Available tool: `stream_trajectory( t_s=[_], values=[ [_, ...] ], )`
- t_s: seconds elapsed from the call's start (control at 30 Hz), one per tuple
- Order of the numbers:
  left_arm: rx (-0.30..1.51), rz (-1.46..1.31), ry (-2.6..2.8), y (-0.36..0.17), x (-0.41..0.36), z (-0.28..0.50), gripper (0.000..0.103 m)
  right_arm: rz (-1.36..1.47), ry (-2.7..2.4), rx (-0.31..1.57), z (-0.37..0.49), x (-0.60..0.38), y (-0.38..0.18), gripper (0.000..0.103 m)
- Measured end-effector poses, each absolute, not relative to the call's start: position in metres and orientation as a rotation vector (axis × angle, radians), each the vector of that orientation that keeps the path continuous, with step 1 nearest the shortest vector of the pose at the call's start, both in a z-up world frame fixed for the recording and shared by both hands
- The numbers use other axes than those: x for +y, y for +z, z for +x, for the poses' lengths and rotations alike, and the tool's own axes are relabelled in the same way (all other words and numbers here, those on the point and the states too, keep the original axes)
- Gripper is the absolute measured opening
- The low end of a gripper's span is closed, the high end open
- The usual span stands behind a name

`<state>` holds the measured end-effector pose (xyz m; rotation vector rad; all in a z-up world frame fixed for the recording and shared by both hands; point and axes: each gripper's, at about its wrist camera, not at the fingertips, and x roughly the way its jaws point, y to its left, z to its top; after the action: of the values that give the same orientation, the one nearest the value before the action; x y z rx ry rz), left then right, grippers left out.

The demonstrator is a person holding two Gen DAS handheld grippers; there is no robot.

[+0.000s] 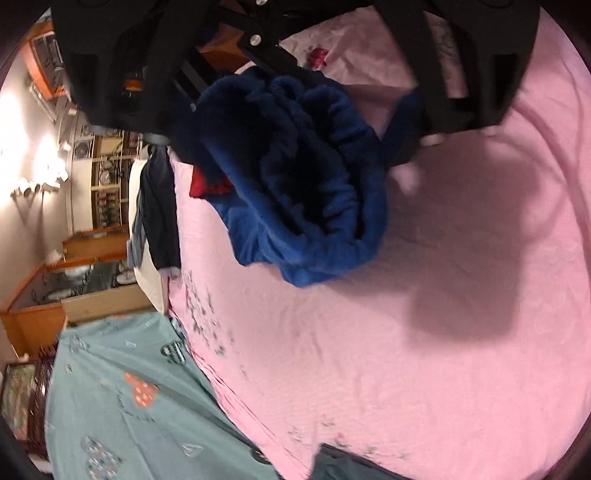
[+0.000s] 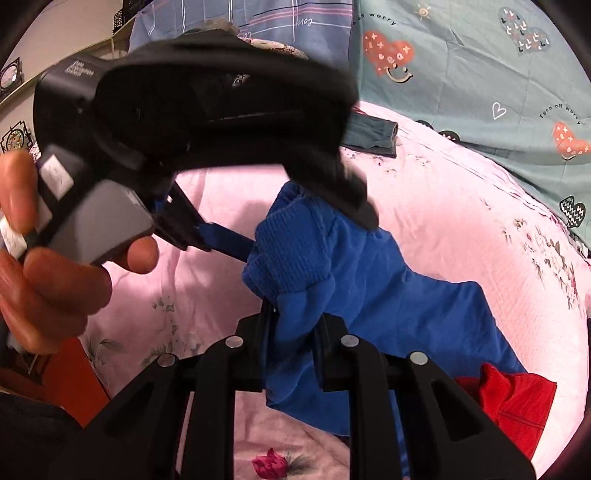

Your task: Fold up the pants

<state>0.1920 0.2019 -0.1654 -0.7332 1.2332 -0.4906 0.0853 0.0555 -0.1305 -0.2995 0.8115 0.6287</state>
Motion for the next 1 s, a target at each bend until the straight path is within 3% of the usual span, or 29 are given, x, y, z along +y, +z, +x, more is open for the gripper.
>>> stream_trajectory(
  t_s=[0.07,0.13,0.37,0.53,0.7,0.87,1.0],
  values=[
    [1.199,-0.695,-0.482,-0.153,0.191,0.189,0.049,-0.287,0.619,0.808,0.086,0.047,-0.127,0.018],
    [1.177,-0.715,-0.498,-0.143,0.184,0.188,0.043,-0.259,0.614,0.788,0.086,0.032,-0.118,0.018],
    [1.095,-0.619,-0.625,-0.083,0.102,0.186,0.043,-0.102,0.555,0.699,0.074,-0.044,-0.076,0.018],
    [1.119,-0.499,-0.753,-0.07,0.017,0.186,0.043,0.065,0.444,0.699,0.066,-0.123,-0.069,0.018],
    [1.188,-0.328,-0.834,-0.091,-0.086,0.188,0.043,0.237,0.308,0.745,0.051,-0.197,-0.088,0.018],
    [1.249,-0.159,-0.82,-0.144,-0.151,0.185,0.043,0.444,0.207,0.845,0.052,-0.26,-0.142,0.018],
    [1.342,-0.072,-0.783,-0.169,-0.178,0.189,0.062,0.576,0.179,0.935,0.056,-0.281,-0.189,0.022]
  ],
)
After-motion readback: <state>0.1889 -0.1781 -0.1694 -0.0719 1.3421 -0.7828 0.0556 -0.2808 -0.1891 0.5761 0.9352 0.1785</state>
